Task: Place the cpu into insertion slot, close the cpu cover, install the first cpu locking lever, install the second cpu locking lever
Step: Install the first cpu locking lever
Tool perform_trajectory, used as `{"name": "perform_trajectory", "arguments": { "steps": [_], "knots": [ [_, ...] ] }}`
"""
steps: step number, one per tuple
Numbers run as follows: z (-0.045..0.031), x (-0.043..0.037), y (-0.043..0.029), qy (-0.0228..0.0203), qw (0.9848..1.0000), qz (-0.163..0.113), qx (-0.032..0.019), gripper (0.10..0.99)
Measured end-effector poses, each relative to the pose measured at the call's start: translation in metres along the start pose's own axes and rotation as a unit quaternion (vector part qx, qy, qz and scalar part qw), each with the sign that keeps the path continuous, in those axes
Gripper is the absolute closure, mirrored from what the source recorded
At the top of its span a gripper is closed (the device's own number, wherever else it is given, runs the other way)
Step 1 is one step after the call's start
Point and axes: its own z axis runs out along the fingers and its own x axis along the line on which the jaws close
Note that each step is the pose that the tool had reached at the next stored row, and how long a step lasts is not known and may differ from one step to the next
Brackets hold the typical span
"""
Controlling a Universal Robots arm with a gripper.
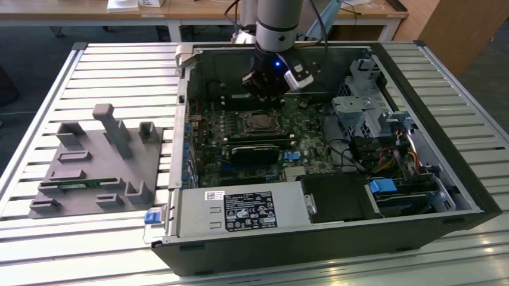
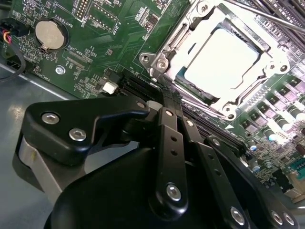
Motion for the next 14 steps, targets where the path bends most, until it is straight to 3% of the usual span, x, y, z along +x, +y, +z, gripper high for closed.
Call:
{"name": "perform_trajectory", "arguments": {
  "steps": [14],
  "knots": [
    [0.0016, -0.0005, 0.0002, 0.0005, 0.9999, 0.0, 0.01, 0.98]
  ]
}}
